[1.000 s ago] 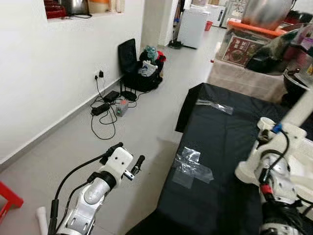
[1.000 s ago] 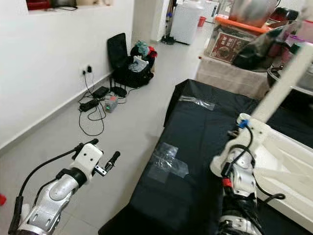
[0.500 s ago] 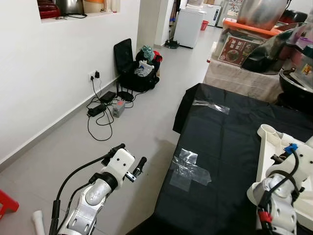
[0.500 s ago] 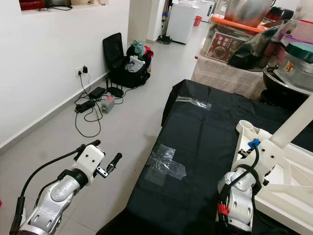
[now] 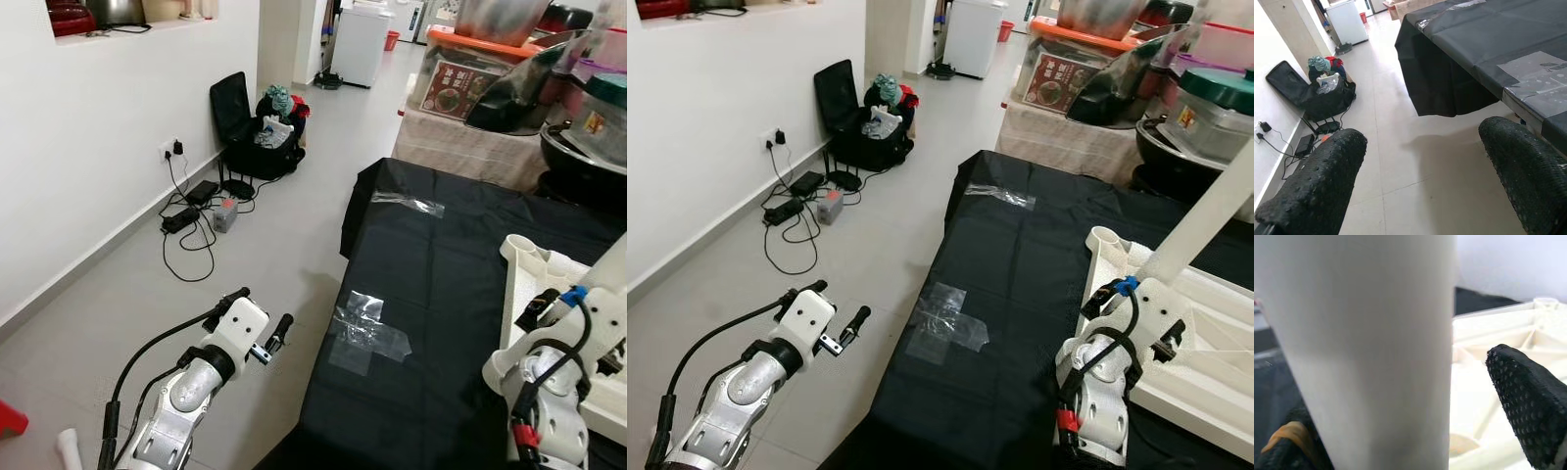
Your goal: Building children table
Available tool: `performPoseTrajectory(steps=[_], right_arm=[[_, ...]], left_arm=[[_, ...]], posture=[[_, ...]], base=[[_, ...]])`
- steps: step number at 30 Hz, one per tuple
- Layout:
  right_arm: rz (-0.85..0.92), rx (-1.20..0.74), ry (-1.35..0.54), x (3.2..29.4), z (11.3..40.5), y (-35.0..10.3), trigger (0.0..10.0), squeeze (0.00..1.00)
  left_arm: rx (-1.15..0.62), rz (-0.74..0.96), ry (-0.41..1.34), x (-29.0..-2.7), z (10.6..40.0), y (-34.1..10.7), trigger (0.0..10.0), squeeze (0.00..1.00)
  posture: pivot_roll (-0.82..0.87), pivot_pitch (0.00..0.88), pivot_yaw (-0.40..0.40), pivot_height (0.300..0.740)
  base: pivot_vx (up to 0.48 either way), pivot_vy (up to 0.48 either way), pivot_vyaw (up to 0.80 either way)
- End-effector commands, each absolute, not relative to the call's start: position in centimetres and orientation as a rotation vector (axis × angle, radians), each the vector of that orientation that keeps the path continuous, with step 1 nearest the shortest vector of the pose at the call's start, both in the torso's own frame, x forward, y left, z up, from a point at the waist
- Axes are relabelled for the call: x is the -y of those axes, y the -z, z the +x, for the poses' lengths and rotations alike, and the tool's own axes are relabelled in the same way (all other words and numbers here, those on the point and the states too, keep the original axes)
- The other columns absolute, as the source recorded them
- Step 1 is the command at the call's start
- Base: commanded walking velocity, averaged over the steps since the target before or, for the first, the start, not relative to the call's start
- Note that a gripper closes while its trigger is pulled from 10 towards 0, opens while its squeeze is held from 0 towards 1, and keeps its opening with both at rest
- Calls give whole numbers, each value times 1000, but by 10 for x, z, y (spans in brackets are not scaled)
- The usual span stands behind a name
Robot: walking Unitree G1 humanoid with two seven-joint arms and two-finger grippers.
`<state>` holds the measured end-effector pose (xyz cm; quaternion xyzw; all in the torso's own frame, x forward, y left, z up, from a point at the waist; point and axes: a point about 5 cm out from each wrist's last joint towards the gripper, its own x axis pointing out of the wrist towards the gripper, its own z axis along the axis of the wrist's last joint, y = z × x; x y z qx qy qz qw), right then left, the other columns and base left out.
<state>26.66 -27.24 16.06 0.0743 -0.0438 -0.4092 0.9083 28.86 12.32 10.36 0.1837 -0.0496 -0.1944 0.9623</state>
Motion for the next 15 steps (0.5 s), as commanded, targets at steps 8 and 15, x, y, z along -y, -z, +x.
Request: performPoseTrajectory(steps=[8,15], right_arm=[[79,220,692,259,254,-177,10000,1000],[-89,194,559,236,215,-163,10000,1000]], left_arm=[[92,364,403,-123,288,-101,10000,0],[83,365,391,-129,289,-101,10000,0]], posture=[[5,0,-113,740],[-25,0,-92,740]], base=[[0,0,0],[0,0,0]])
